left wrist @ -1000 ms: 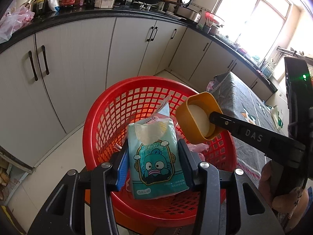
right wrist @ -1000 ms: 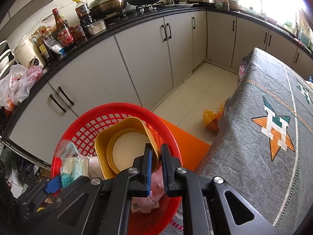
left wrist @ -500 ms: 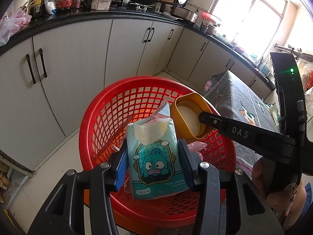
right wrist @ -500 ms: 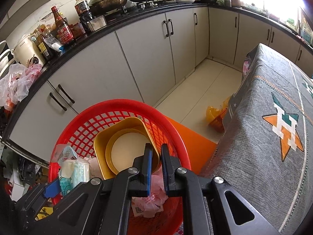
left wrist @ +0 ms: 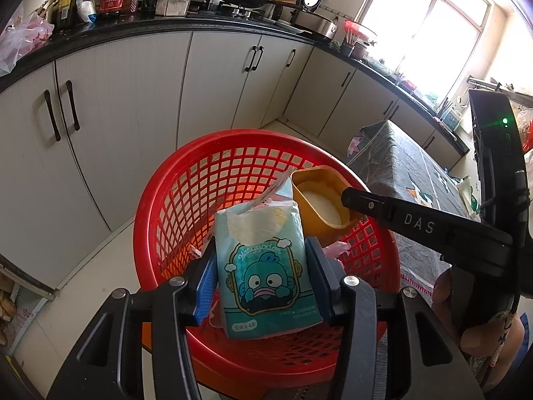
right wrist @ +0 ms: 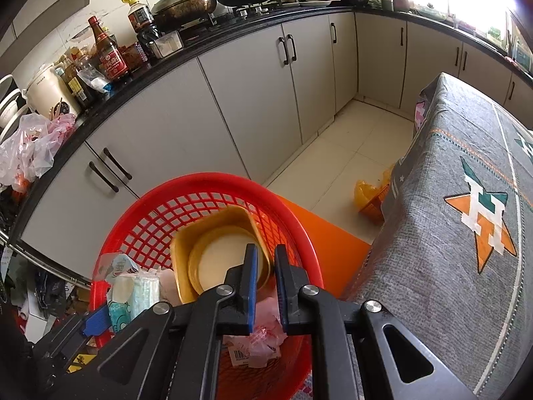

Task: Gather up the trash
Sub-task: 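Lower both items into the basket and open both tools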

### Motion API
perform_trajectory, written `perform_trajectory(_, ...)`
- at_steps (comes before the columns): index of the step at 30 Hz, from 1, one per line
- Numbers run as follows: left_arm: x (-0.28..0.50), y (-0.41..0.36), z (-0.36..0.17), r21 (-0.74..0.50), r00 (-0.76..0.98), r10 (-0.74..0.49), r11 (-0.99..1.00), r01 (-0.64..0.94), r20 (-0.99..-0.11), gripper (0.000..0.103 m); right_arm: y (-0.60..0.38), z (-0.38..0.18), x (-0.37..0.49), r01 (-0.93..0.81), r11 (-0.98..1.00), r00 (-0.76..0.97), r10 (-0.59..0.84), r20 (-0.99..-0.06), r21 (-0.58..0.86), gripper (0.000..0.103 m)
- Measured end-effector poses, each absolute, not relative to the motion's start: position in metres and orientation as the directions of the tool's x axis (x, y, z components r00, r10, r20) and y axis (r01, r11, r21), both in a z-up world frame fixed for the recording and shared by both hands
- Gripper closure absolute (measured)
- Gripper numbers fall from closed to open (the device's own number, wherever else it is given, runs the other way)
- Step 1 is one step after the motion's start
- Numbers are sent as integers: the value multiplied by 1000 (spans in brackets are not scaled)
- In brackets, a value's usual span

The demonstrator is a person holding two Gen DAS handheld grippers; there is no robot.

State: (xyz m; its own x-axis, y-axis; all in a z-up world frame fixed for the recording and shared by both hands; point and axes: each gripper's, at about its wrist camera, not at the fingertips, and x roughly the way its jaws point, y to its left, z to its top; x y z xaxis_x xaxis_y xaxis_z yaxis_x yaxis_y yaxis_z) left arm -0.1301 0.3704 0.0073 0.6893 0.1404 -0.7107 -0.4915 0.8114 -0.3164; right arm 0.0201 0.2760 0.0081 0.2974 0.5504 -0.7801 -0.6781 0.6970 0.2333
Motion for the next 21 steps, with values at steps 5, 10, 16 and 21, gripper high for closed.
perform_trajectory(5,-130,369,7,-318,691,138,813,-488,-709,52,273,10,20,-680,692,292,558,-777,242,90)
perform_trajectory(10,-129,367,8,-317,695,140,815,-485,-706,44,270,14,17,-683,688,292,566,-771,246,90)
perform_trajectory(16,-127,363,8,-300,692,150,821,-485,-707,41,264,22,15,-683,683,294,581,-758,259,90)
perform_trajectory(21,-125,361,8,-284,686,160,826,-487,-709,39,256,30,16,-677,685,305,594,-744,270,88)
